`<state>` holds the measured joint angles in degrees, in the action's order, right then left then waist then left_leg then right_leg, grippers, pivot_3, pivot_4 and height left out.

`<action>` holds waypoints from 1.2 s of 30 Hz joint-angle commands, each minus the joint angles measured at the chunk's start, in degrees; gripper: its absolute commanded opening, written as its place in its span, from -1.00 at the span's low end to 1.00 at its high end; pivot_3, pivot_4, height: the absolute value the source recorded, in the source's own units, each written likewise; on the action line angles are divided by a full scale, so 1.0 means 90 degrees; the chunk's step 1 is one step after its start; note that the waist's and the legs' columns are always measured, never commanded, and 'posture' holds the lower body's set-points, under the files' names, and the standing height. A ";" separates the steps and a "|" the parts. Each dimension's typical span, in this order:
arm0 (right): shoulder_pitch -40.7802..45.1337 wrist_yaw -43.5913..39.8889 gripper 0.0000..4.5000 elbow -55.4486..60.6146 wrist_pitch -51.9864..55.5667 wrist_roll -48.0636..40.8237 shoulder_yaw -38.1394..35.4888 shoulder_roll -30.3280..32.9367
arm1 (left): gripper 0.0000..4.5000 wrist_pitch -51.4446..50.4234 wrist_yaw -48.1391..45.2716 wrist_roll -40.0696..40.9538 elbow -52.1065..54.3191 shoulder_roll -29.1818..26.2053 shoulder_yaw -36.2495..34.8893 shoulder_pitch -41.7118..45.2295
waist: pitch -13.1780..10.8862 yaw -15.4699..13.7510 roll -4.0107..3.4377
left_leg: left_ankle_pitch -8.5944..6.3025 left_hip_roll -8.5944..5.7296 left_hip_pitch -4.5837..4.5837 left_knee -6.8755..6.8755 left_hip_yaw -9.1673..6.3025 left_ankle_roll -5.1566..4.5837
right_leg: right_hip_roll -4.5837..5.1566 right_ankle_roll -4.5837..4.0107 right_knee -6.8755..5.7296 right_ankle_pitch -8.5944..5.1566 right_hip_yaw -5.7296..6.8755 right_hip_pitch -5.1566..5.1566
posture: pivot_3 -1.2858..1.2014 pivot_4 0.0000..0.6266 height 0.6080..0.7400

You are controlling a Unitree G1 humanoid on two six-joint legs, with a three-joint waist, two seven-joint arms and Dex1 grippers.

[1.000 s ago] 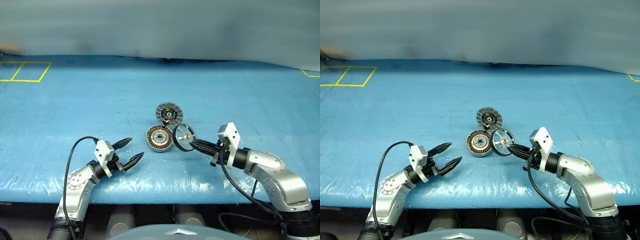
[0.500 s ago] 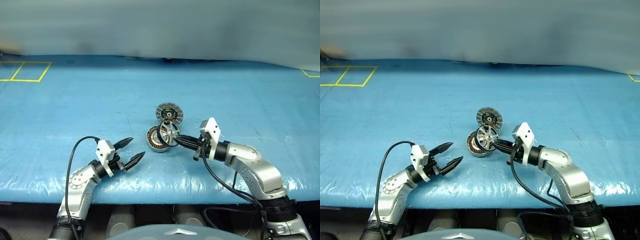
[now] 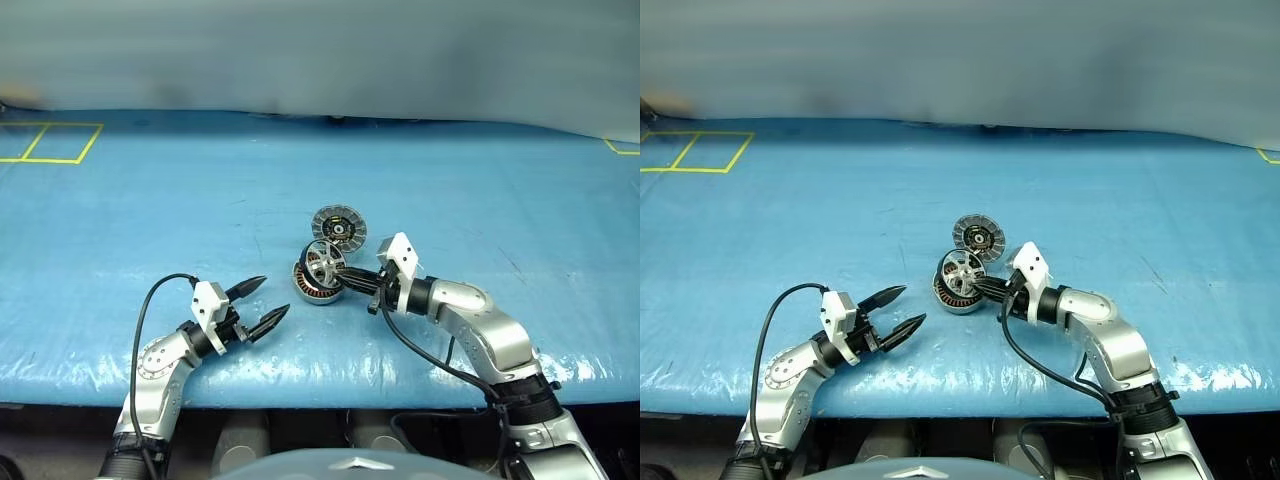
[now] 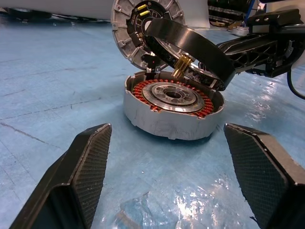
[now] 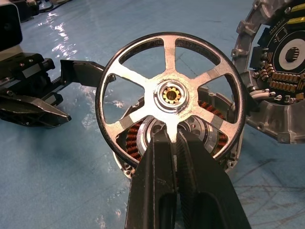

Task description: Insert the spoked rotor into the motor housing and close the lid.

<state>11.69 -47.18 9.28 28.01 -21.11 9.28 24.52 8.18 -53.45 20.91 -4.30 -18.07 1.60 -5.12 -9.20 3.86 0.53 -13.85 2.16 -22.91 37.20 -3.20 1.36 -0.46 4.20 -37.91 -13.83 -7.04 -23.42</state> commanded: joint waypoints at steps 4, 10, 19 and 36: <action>0.0118 -0.0034 -0.99 0.0010 -0.0149 0.0090 0.0011 0.0009 | 0.78 0.0162 -0.0004 0.0056 -0.0008 0.0026 -0.0062 0.0035 | 0.0000 -0.0004 0.0000 | 0.0000 0.0000 -0.0001 0.0000 0.0000 0.0000 | 0.0001 0.0000 0.0000 0.0000 0.0000 0.0000 | 0.03 -0.52 1.00; 0.0120 -0.0020 -0.99 -0.0040 -0.0159 0.0202 0.0049 0.0006 | 0.78 0.0185 -0.0039 0.0072 -0.0062 0.0025 -0.0065 0.0059 | 0.0000 -0.0003 0.0000 | 0.0000 0.0000 -0.0001 -0.0001 0.0000 0.0000 | 0.0000 0.0000 0.0001 0.0000 0.0000 -0.0001 | 0.03 -0.52 1.00; 0.0108 -0.0063 -0.99 -0.0019 -0.0193 0.0232 0.0049 -0.0026 | 0.78 0.0289 -0.0076 0.0053 -0.0169 0.0022 -0.0050 0.0102 | 0.0000 -0.0005 0.0000 | 0.0000 0.0000 -0.0001 -0.0001 0.0000 0.0000 | 0.0001 0.0001 0.0001 0.0000 0.0000 0.0000 | 0.03 -0.52 1.00; 0.0155 0.0070 -0.32 -0.0058 -0.0280 0.0131 -0.0083 -0.0199 | 0.78 0.0353 -0.0071 0.0029 -0.0252 0.0022 -0.0035 0.0130 | 0.0000 -0.0003 0.0000 | 0.0000 0.0000 -0.0001 -0.0001 0.0000 0.0000 | 0.0001 0.0001 0.0001 0.0001 0.0000 0.0000 | 0.03 -0.52 1.00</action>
<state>12.21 -47.01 7.89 26.62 -19.37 9.70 23.14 10.27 -53.82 20.90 -6.80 -18.05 1.60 -4.38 -9.20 3.83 0.53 -13.85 2.16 -22.92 37.19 -3.20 1.36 -0.45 4.21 -37.91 -13.82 -7.04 -23.42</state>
